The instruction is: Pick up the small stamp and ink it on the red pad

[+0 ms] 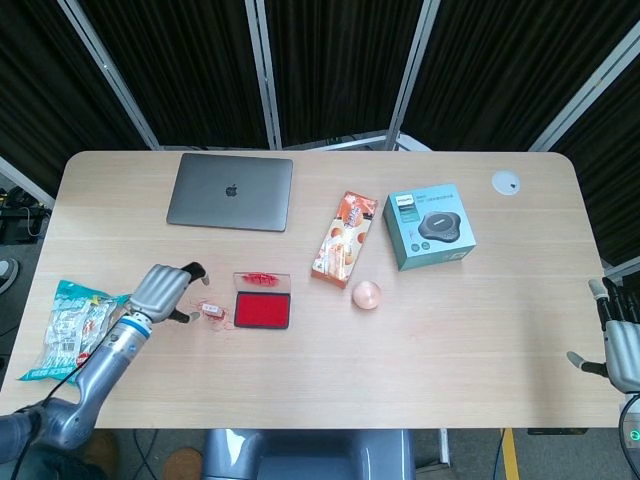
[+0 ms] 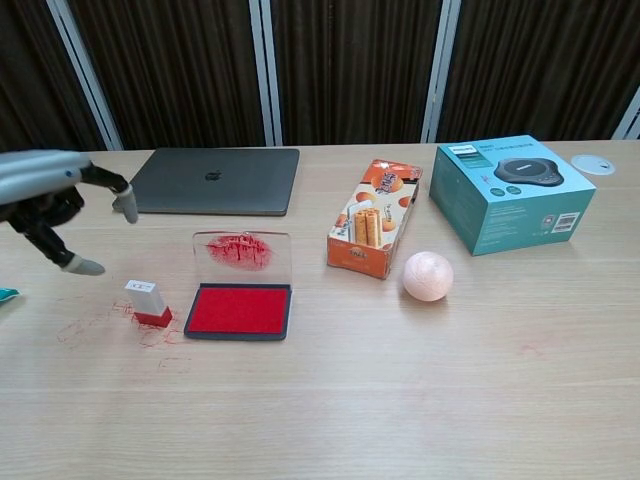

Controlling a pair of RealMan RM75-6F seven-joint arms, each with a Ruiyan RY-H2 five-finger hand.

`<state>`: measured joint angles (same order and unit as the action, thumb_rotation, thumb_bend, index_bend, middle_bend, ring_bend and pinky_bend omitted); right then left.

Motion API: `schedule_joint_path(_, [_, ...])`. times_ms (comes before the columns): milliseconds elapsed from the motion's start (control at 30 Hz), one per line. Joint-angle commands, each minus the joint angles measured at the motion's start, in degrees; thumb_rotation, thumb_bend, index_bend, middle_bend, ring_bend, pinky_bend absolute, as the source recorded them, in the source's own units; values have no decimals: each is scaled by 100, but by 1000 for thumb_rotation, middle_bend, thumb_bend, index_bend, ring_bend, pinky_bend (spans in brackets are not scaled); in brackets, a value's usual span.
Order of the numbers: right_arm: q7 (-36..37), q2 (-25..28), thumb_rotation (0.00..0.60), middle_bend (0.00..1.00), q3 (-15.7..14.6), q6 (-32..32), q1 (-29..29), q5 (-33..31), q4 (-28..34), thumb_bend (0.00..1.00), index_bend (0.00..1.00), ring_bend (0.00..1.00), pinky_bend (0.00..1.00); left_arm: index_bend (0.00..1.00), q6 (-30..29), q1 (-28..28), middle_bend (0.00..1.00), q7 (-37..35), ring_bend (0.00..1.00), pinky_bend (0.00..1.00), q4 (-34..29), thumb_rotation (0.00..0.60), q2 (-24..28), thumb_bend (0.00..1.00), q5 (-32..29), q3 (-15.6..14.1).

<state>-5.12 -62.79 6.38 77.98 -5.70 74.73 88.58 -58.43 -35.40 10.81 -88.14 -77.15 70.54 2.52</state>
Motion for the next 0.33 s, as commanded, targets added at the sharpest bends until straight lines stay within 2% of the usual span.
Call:
schedule_joint_path(33, [42,30,600,0,-18,43,13,74,56,0,0,0,0,286,-876,550,128,-87,575,584,-566,600,595,9,416,-98])
schedule_joint_path(67, [65,45,600,0,-24,66,20,107,77,0,0,0,0,260,-1104,695,87,-15,498,510,-651,600,699,2,496,-150])
schedule_joint_path(133, [104,70,600,0,-31,105,33,159,109,0,0,0,0,171,-1418,909,10,103,257,251,-775,600,815,0,567,-216])
schedule_joint_path(200, [153,104,600,0,-36,166,51,226,164,0,0,0,0,111,-1827,1192,0,97,117,88,-879,600,890,0,662,-276])
schedule_joint_path(233, [171,119,600,0,-39,185,57,250,185,0,0,0,0,88,-1967,1293,0,75,63,38,-904,600,905,0,719,-303])
schedule_joint_path(333, [217,166,600,0,-49,247,76,329,254,0,0,0,0,51,-2403,1637,0,39,0,0,-980,600,952,0,858,-396])
